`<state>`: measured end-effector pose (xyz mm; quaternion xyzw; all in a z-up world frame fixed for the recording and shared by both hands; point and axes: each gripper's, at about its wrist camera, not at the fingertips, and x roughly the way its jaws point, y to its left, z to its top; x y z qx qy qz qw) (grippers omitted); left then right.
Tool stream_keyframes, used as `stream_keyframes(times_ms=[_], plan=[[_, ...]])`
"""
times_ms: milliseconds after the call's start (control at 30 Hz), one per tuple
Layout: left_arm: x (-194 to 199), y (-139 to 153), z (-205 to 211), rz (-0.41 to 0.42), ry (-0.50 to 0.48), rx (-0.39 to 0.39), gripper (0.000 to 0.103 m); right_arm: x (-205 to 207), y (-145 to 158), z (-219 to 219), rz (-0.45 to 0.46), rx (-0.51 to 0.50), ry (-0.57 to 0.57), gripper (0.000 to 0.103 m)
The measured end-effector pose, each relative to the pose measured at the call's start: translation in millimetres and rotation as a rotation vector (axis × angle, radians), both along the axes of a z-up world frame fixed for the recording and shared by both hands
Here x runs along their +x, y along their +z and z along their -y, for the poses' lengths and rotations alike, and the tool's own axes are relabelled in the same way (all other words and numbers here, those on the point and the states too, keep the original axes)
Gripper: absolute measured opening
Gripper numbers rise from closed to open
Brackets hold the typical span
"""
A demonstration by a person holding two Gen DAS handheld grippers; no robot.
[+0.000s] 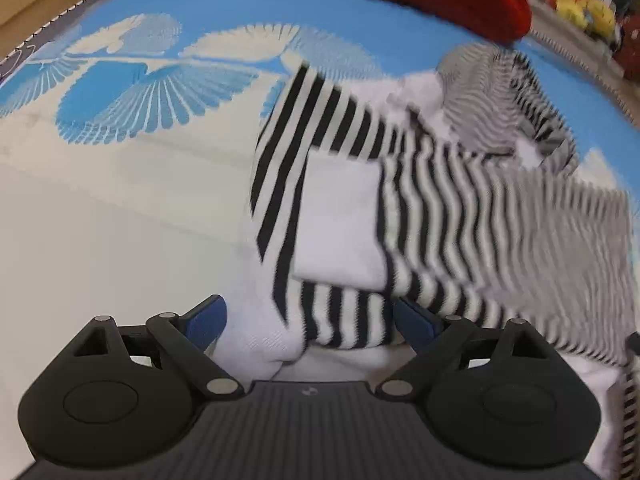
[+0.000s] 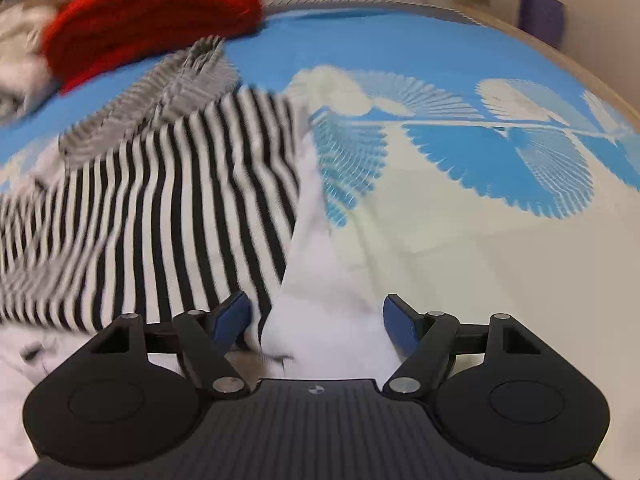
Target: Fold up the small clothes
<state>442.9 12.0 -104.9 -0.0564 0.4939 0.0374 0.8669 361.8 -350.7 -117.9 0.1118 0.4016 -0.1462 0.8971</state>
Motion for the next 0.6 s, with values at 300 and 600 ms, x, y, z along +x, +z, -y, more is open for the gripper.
stream_keyframes(times_ms=[300, 600], plan=[[-8, 24, -16, 0.061, 0.028, -0.035, 0.095, 11, 34, 18, 0.208, -0.05, 0.027, 0.074], [25, 10, -25, 0.066, 0.084, -0.028, 0.095, 108, 17, 25, 0.124, -0.011, 0.069, 0.074]])
